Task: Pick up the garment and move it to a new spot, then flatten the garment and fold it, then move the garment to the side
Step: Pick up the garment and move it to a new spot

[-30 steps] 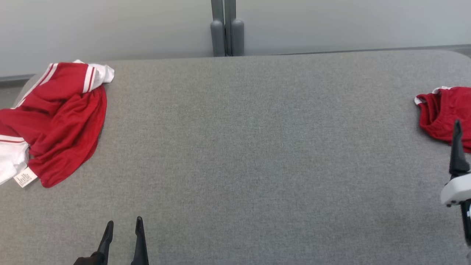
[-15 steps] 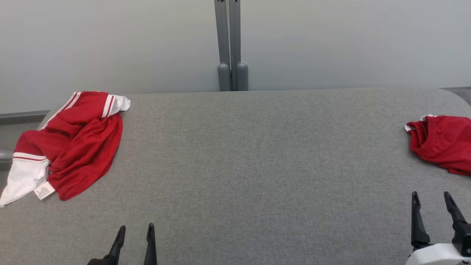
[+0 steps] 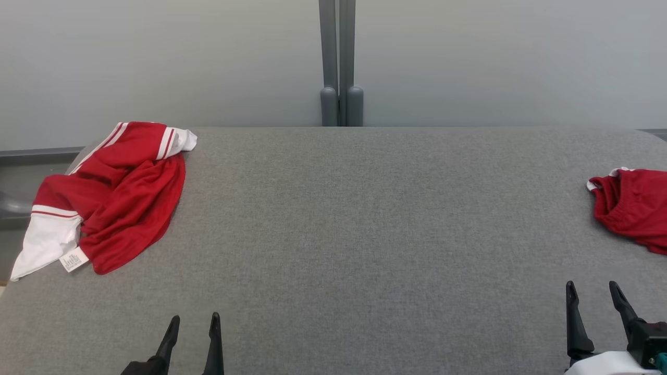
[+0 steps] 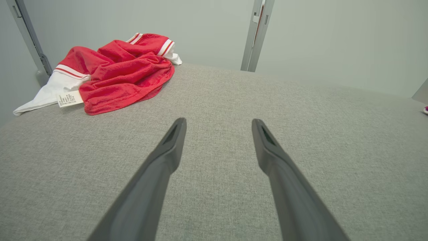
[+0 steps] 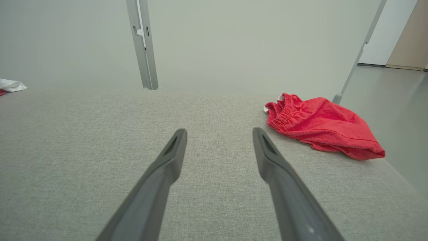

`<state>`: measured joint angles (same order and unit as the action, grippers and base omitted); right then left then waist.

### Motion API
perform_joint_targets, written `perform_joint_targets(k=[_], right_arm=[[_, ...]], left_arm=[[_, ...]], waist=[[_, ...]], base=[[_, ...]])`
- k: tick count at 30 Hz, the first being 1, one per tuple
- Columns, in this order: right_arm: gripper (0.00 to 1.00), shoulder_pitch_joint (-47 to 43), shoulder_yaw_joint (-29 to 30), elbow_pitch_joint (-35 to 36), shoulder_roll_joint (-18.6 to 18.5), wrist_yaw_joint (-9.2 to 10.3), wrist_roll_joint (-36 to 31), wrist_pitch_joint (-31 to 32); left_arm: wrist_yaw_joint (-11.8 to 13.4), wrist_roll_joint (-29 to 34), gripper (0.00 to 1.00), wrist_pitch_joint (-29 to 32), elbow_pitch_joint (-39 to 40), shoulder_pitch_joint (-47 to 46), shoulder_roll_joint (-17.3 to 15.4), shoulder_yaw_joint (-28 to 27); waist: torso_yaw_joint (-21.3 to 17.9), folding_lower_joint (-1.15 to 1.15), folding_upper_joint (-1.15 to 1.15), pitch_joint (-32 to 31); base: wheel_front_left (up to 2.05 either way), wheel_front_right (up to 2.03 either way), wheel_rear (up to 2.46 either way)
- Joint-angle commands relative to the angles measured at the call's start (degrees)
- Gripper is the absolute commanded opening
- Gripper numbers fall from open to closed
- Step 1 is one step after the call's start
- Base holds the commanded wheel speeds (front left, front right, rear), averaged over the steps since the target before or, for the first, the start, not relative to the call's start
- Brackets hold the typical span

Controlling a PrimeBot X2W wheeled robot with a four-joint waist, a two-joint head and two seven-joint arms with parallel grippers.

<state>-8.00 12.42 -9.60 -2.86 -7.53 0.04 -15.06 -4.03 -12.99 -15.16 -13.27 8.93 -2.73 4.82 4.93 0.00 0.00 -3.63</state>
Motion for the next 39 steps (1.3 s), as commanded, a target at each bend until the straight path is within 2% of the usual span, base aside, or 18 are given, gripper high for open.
perform_joint_targets(k=[1,5,11,14,18,23,26,28,32,36,39], right_arm=[[1.00,-0.2,-0.2,0.2,-0.1,0.09,0.7,-0.2],[1.00,-1.3,-1.3,0.6,-0.1,0.09,1.9,-0.2],[1.00,-1.6,-4.6,0.2,-0.1,0.09,4.2,-0.2],[1.00,-0.6,-7.3,0.2,-0.1,0.09,5.2,-0.2],[1.00,0.3,-8.7,0.5,-0.2,0.09,5.8,-0.2],[1.00,-0.4,-8.7,0.2,-0.2,0.09,5.6,-0.2],[1.00,0.1,-8.3,0.7,-0.2,0.09,4.3,-0.2],[1.00,1.8,-8.0,1.5,-0.2,0.09,2.8,-0.2],[1.00,6.2,-7.6,3.1,-0.2,0.09,-2.1,-0.2],[1.00,11.5,-6.8,4.7,-2.0,0.09,-4.6,-0.2],[1.00,14.6,-7.1,5.3,-3.6,0.09,-5.5,-0.2]], left_arm=[[0.3,-0.1,1.00,0.0,0.0,-1.1,-0.4,-0.2],[0.6,-0.1,1.00,0.0,-0.1,-1.5,-0.4,0.0],[0.8,-0.6,1.00,0.0,-0.7,0.0,-0.4,-0.9],[0.9,-0.7,1.00,0.0,-0.4,1.0,-0.3,-2.3],[0.4,-1.1,1.00,0.0,-0.1,1.5,-0.3,-2.6],[0.0,-1.6,1.00,0.0,0.4,-0.6,-0.3,-2.8],[-0.6,-2.4,1.00,0.0,0.7,-3.5,-0.3,-2.8],[-1.4,-4.9,1.00,0.0,-0.9,-6.3,-0.3,-1.7],[-2.9,-7.9,1.00,0.7,-7.7,-17.7,-0.2,2.0],[-3.4,-13.0,1.00,5.4,-14.8,-31.2,-0.4,4.9],[-3.5,-18.7,1.00,11.0,-19.0,-40.4,-1.7,10.8]], waist=[[1.1,0.00,0.00,0.1],[5.6,0.00,0.00,0.1],[15.9,0.00,0.00,-0.1],[19.7,0.00,0.00,0.0],[22.3,0.00,0.00,0.5],[22.5,0.00,0.00,1.6],[21.7,0.00,0.00,4.5],[20.9,0.00,0.00,8.4],[19.1,0.00,0.00,18.4],[17.4,0.00,0.00,27.8],[15.9,0.00,0.00,33.5]], base=[[0.00,0.00,0.00],[0.00,0.00,0.00],[0.00,0.00,0.00],[0.00,0.00,0.00],[0.00,0.00,0.00],[0.00,0.00,0.00],[0.00,0.00,0.00],[0.00,0.00,0.00],[0.00,0.00,0.00],[0.00,0.00,0.00],[0.00,0.00,0.00]])
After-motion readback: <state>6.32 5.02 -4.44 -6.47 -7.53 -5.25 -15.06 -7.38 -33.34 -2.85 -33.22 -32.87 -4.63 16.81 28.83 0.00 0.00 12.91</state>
